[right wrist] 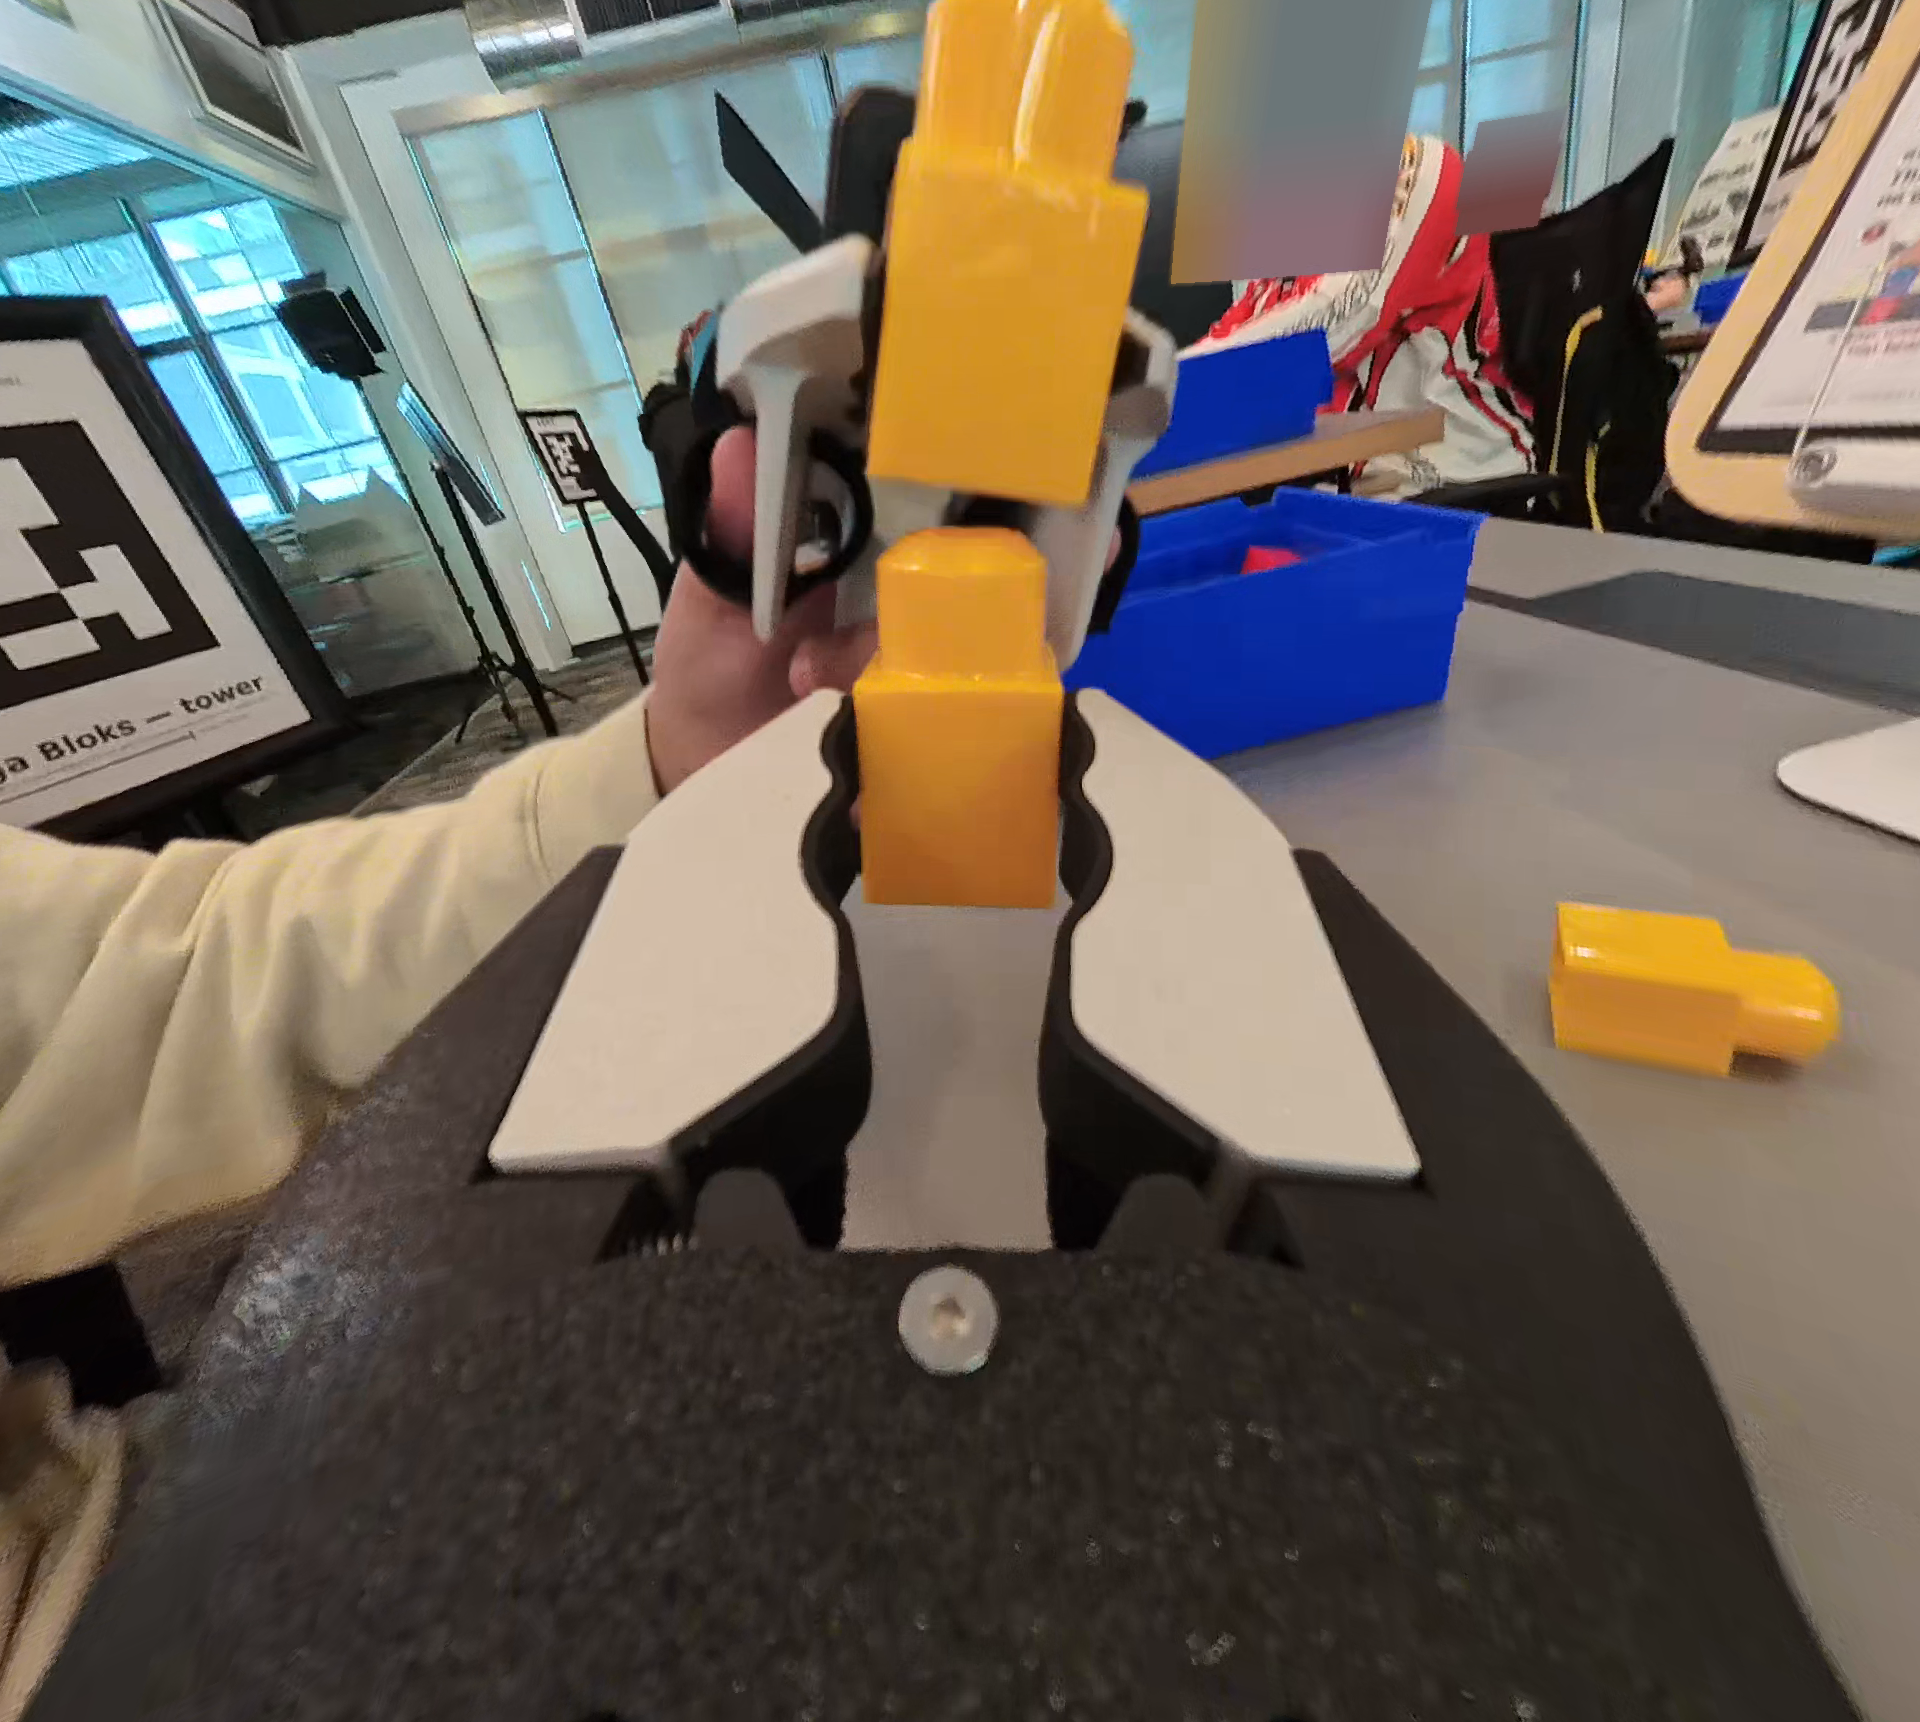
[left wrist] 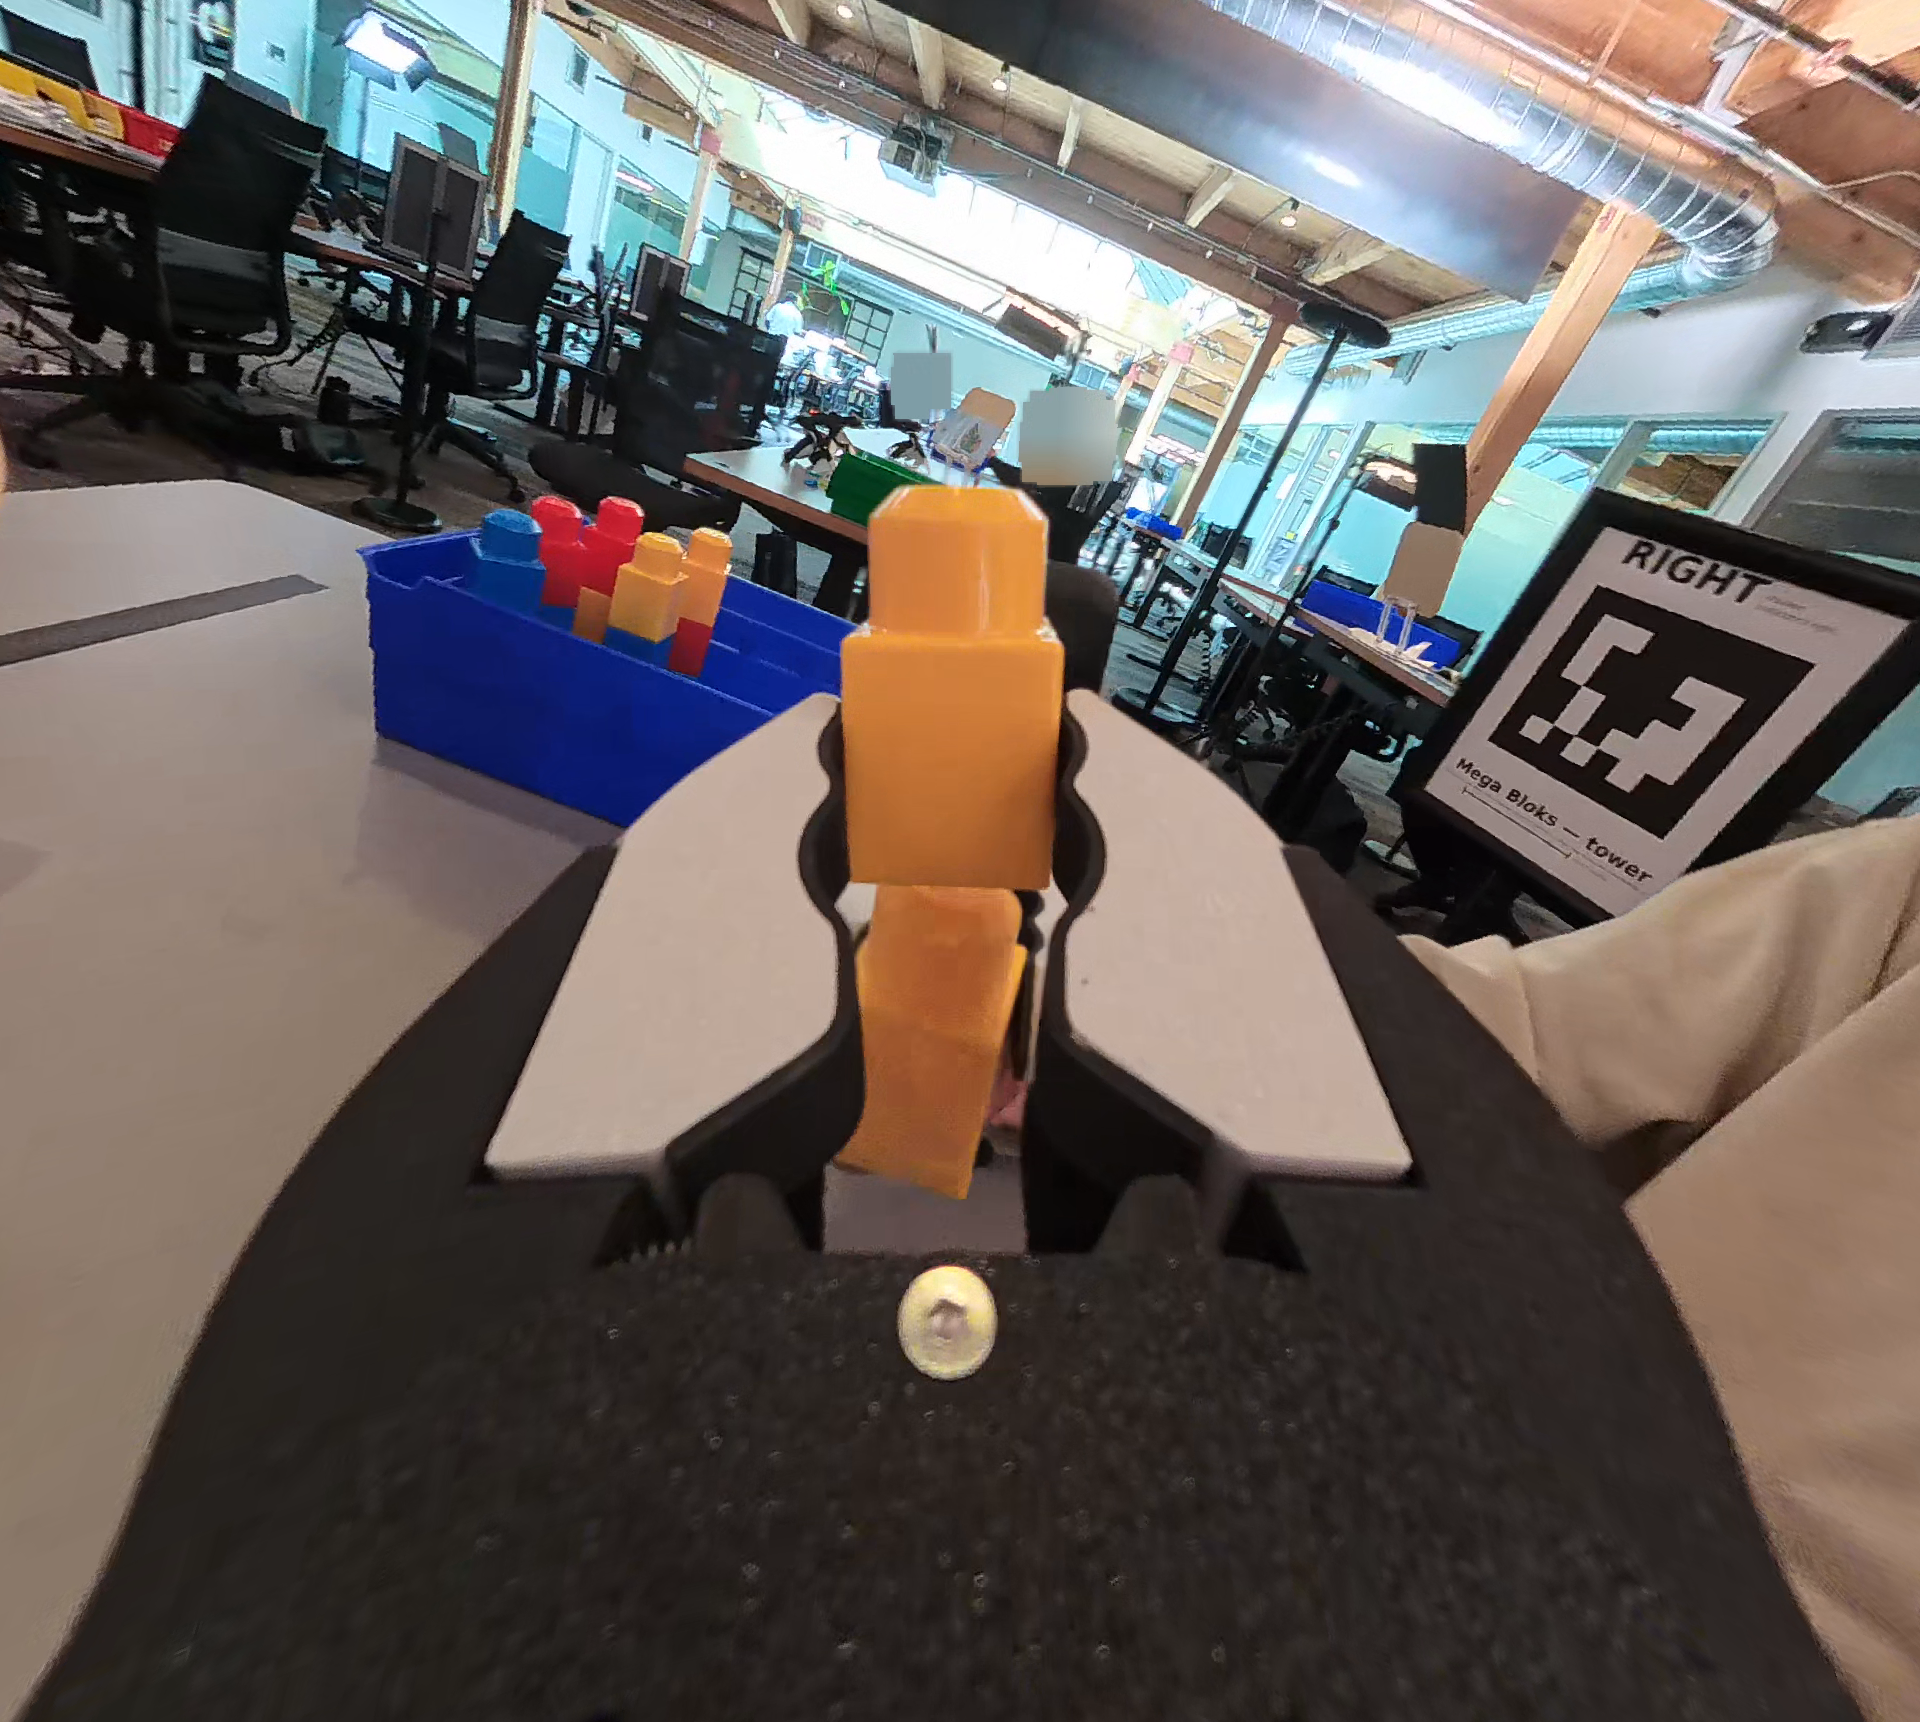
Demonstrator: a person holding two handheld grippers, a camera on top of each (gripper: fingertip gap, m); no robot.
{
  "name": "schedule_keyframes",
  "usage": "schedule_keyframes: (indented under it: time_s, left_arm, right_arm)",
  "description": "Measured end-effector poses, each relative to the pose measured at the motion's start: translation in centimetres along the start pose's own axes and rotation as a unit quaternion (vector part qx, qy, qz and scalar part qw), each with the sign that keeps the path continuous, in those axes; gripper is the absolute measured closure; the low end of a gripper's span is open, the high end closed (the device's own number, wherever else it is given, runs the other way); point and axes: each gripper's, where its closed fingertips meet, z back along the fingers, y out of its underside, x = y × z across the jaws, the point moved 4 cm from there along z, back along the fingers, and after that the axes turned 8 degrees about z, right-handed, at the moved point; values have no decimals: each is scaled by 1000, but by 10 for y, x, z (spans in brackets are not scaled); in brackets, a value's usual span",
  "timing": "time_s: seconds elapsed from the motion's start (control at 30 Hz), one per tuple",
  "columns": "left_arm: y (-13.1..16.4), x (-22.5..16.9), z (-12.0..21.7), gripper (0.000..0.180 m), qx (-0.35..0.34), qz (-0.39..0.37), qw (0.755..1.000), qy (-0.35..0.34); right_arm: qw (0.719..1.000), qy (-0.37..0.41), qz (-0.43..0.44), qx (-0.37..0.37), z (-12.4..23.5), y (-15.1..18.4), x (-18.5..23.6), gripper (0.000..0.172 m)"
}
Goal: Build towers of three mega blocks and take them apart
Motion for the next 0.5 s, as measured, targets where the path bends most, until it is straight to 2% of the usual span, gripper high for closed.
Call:
schedule_keyframes:
  time_s: [0.17, 0.27, 0.5]
  left_arm:
    - [11, 5, -3, 144, 1, 9, 1000, 20]
    - [24, 12, -7, 144, 34, 5, 999, 6]
    - [24, 15, -9, 145, 34, 31, 998, 34]
  right_arm:
    - [999, -4, -8, -31, 3, -2, -3, 135]
    - [999, -5, -25, -40, 8, 4, -7, 135]
    - [996, -16, -59, -63, 13, 0, -9, 135]
